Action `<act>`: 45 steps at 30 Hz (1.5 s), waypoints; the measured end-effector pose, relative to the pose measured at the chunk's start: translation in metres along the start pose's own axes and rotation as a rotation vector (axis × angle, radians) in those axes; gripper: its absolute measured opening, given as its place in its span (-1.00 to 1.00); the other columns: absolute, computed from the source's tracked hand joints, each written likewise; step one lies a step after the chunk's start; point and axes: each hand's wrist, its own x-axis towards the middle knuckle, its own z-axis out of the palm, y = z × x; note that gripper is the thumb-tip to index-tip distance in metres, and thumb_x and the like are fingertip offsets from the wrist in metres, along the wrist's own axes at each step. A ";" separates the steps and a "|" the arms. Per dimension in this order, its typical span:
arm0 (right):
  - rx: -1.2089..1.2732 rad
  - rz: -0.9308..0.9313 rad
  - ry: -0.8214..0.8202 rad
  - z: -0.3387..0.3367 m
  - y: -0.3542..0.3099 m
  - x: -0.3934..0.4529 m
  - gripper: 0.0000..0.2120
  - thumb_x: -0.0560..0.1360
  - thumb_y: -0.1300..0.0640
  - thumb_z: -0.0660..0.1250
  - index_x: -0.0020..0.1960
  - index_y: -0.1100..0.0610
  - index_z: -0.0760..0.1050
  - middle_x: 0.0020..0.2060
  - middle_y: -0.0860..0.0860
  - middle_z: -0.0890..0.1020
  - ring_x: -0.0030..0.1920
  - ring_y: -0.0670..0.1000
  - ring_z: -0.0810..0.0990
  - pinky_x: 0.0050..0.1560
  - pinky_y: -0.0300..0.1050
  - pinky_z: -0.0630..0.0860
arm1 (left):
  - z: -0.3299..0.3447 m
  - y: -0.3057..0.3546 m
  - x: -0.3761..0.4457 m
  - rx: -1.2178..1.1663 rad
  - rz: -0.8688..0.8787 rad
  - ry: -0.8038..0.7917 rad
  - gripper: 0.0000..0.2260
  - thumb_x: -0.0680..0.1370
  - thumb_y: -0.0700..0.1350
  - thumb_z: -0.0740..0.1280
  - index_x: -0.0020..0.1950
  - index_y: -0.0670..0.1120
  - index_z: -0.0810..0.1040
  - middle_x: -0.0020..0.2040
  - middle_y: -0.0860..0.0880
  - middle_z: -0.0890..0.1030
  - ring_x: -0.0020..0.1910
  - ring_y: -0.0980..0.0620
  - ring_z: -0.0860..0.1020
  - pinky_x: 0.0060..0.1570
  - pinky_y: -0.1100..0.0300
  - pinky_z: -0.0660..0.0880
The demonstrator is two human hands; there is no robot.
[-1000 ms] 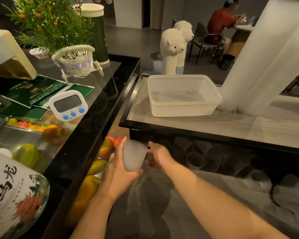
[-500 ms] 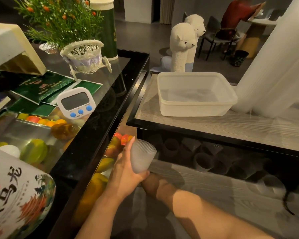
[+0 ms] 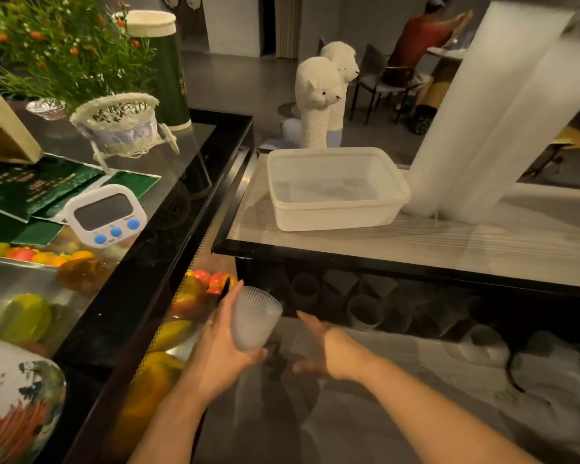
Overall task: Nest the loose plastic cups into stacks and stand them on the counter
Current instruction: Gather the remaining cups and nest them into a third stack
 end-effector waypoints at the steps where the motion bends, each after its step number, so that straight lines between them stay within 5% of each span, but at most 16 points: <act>1: 0.059 0.005 0.056 -0.005 0.005 -0.003 -0.18 0.50 -0.21 0.35 0.59 -0.16 -0.05 0.47 0.06 0.35 0.36 0.05 0.43 0.33 -0.07 0.37 | 0.000 0.000 0.000 0.009 0.005 -0.010 0.09 0.29 -0.13 0.65 0.57 0.31 0.03 0.50 0.09 0.32 0.46 0.05 0.33 0.40 -0.01 0.41; 4: 0.424 0.087 0.225 -0.022 0.003 -0.002 -0.58 0.65 -0.14 0.08 0.48 -0.12 0.27 0.19 0.04 0.58 -0.02 -0.09 0.57 0.01 -0.14 0.54 | 0.000 0.000 0.000 0.035 0.004 -0.037 0.09 0.30 -0.11 0.64 0.54 0.39 -0.02 0.46 0.08 0.36 0.38 0.08 0.40 0.33 0.05 0.47; 7: 0.695 0.140 0.318 -0.041 -0.010 0.000 -0.66 0.66 -0.11 0.07 0.21 -0.02 0.54 -0.19 0.14 0.63 -0.40 -0.06 0.50 -0.36 -0.10 0.49 | -0.001 0.000 0.000 0.049 0.007 -0.056 0.10 0.32 -0.08 0.64 0.55 0.41 -0.06 0.49 0.11 0.34 0.41 0.07 0.39 0.34 0.01 0.48; 11: 1.141 0.068 0.125 -0.057 -0.033 -0.005 -0.70 0.65 0.04 0.19 0.12 0.23 0.57 -0.13 0.17 0.59 -0.36 0.00 0.48 -0.42 -0.20 0.42 | -0.002 -0.001 0.000 0.059 0.027 -0.076 0.08 0.32 -0.06 0.63 0.50 0.50 -0.07 0.47 0.16 0.34 0.41 0.09 0.40 0.34 0.02 0.48; 16: 0.910 0.061 -0.119 -0.065 -0.046 -0.002 -0.72 0.65 0.04 0.19 0.08 0.21 0.56 -0.11 0.12 0.63 -0.08 0.08 0.55 -0.17 -0.11 0.48 | 0.000 -0.001 0.000 0.062 0.066 -0.128 0.07 0.35 -0.08 0.61 0.42 0.58 -0.10 0.48 0.25 0.28 0.39 0.22 0.34 0.31 0.20 0.43; 22: 0.875 0.084 -0.252 -0.072 -0.048 0.002 -0.58 0.65 -0.02 0.18 0.30 0.30 0.46 -0.01 0.17 0.61 -0.02 0.11 0.59 -0.10 -0.08 0.54 | 0.002 -0.001 -0.002 0.055 0.093 -0.176 0.04 0.37 -0.09 0.59 0.45 0.53 -0.09 0.40 0.38 0.22 0.39 0.28 0.29 0.30 0.26 0.40; 30: 0.947 0.092 -0.301 -0.068 -0.048 0.003 -0.53 0.64 -0.08 0.18 0.33 0.28 0.44 0.00 0.15 0.60 -0.06 0.11 0.59 -0.09 -0.04 0.57 | 0.003 0.002 -0.003 0.033 0.121 -0.214 0.02 0.37 -0.08 0.59 0.45 0.53 -0.06 0.39 0.43 0.22 0.42 0.29 0.28 0.32 0.26 0.38; 35: 0.806 0.139 -0.447 -0.066 -0.048 0.007 -0.53 0.62 -0.12 0.21 0.38 0.19 0.40 0.23 0.22 0.54 0.05 0.18 0.64 0.00 0.19 0.63 | 0.003 0.004 -0.004 0.013 0.106 -0.206 0.06 0.36 -0.10 0.60 0.41 0.57 -0.11 0.35 0.50 0.18 0.40 0.27 0.30 0.32 0.22 0.43; 42: 0.662 0.192 -0.402 -0.041 -0.058 0.013 -0.61 0.63 0.03 0.21 0.43 0.08 0.33 0.19 0.18 0.56 0.09 0.21 0.65 0.09 0.22 0.60 | 0.003 0.001 -0.004 0.040 0.074 -0.194 0.10 0.38 -0.09 0.58 0.38 0.62 -0.22 0.41 0.31 0.23 0.37 0.22 0.34 0.33 0.10 0.49; 45: 0.672 0.136 -0.350 -0.037 -0.053 0.018 -0.58 0.60 -0.14 0.22 0.41 -0.01 0.35 0.15 0.17 0.59 0.06 0.19 0.67 0.07 0.10 0.64 | 0.003 -0.002 -0.001 0.028 0.069 -0.172 0.07 0.37 -0.12 0.57 0.34 0.66 -0.15 0.40 0.28 0.30 0.38 0.16 0.40 0.28 0.09 0.54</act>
